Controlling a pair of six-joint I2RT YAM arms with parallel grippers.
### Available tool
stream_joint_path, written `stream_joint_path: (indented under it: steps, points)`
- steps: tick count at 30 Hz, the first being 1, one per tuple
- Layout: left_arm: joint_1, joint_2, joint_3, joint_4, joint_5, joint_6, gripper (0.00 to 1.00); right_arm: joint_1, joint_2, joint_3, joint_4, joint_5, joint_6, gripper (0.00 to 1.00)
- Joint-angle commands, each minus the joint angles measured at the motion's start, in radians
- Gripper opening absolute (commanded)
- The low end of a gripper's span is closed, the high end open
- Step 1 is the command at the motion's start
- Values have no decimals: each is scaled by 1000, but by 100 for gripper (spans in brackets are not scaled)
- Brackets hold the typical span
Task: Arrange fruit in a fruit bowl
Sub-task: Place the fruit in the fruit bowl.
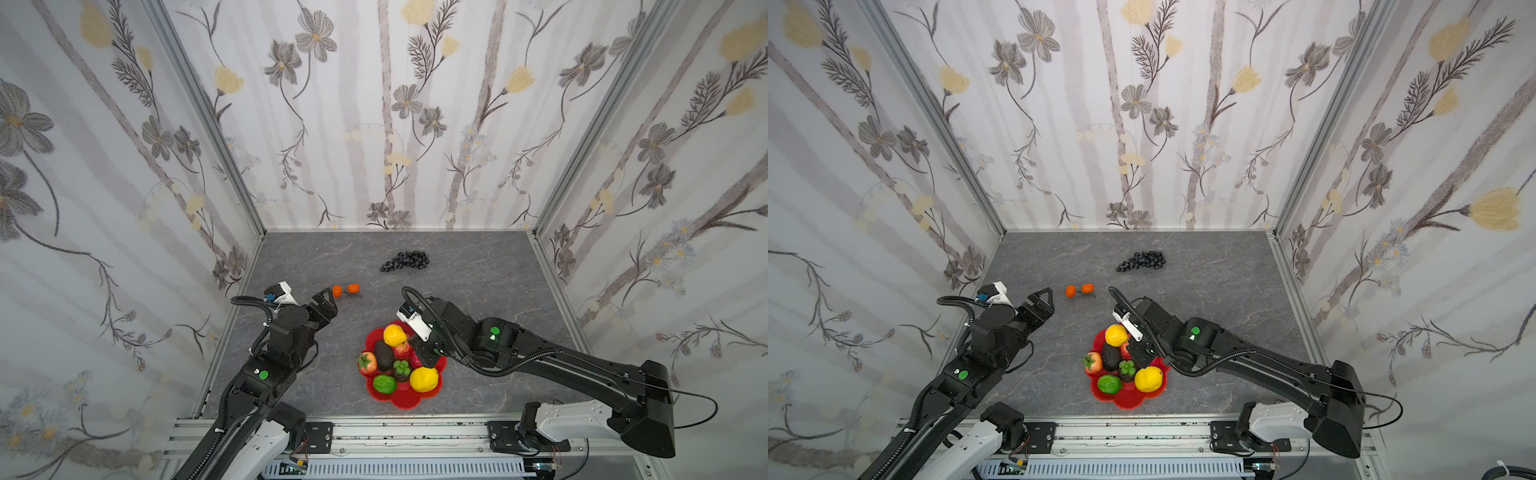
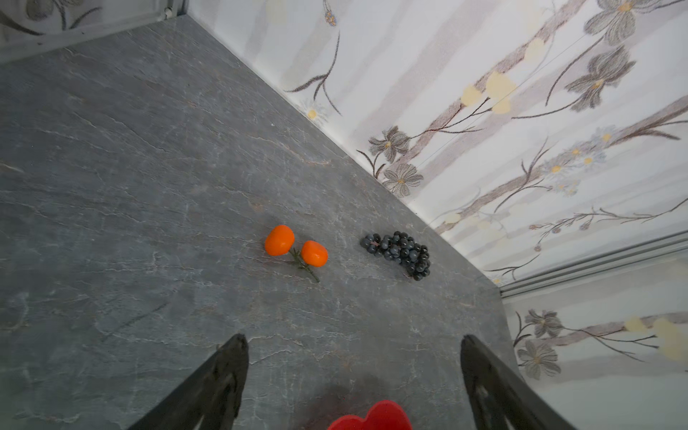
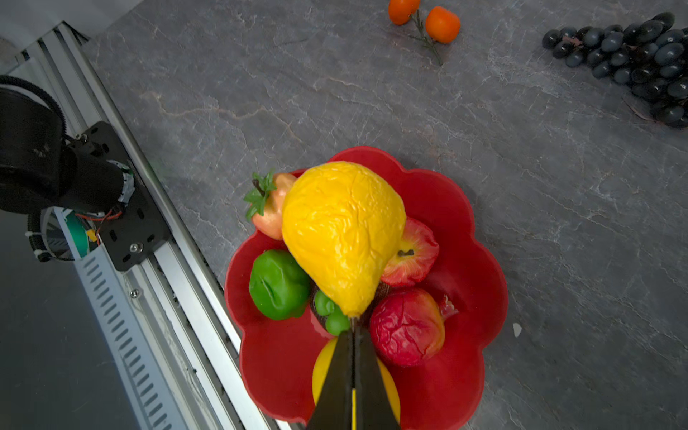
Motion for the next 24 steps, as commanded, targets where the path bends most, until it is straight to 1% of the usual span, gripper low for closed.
stream_joint_path:
  steps: [1,4,6,9,11,18,24]
  points:
    - [5,-15,-20,-37,-42,142,90,37,-6,31,-149,37,-23,0]
    - [7,-36,-42,-36,-56,193,90,69,-3,49,-210,43,-26,0]
    - [7,-63,-43,-61,-87,236,91,94,4,60,-240,59,-28,0]
    - [7,-148,-72,-75,-158,248,91,131,17,72,-273,80,-28,0]
    - [7,-193,-104,-58,-177,251,91,148,30,83,-297,83,-25,0]
    - [7,-221,-131,-91,-263,262,93,203,101,138,-384,67,-28,0]
    - [5,-240,-146,-76,-270,267,94,239,164,178,-440,41,-35,0]
